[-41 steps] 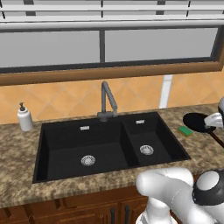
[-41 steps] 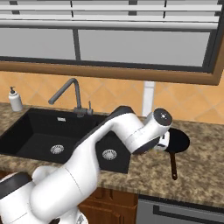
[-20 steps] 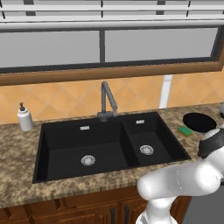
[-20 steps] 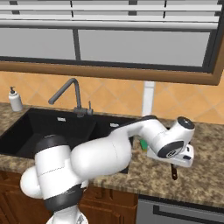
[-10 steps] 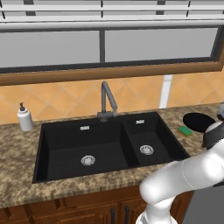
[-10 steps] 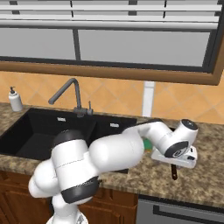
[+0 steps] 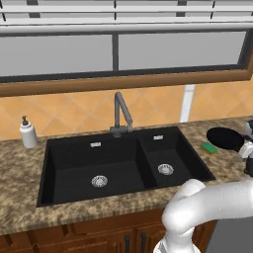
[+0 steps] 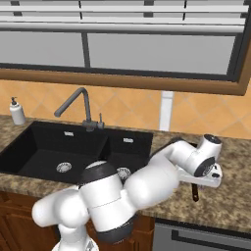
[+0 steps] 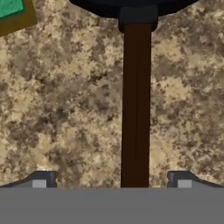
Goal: Pick the pan and sponge and place them into the sink. Then turn on the water.
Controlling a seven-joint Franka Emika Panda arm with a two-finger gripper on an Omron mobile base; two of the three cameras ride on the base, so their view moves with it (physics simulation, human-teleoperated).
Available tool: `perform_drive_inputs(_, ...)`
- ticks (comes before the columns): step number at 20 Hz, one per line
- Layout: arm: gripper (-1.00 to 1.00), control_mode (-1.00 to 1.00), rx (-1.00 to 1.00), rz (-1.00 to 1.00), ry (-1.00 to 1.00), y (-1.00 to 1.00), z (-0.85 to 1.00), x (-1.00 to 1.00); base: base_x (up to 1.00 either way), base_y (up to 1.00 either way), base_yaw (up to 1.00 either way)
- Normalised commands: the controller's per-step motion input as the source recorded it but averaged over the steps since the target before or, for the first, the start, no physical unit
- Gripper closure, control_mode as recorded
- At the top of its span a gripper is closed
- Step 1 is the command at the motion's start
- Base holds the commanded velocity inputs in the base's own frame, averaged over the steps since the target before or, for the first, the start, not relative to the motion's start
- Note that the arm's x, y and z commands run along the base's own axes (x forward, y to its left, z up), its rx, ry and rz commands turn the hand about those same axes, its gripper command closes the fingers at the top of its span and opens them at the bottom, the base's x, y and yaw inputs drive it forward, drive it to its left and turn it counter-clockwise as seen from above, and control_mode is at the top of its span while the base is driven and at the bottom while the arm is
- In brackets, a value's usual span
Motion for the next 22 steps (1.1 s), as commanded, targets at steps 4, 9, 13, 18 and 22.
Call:
perform_drive_inputs(4,-1.0,-1.0,-0.03,0.03,0.05,-0.13,-0.28,0.27,0.0,0.0,0.0)
perform_drive_inputs(9,-1.0,-1.0,0.0,0.04,0.0,-0.28,-0.26,0.21,0.0,0.0,0.0)
perform_drive_inputs(13,-1.0,-1.0,0.0,0.02,0.0,-0.22,-0.36,0.13,0.0,0.0,0.0)
perform_drive_inputs(18,1.0,-1.0,-0.06,0.0,0.03,-0.02,-0.39,0.02,0.0,0.0,0.0)
perform_drive_inputs(22,1.0,-1.0,-0.12,0.0,0.08,0.02,-0.55,0.0,0.0,0.0,0.0)
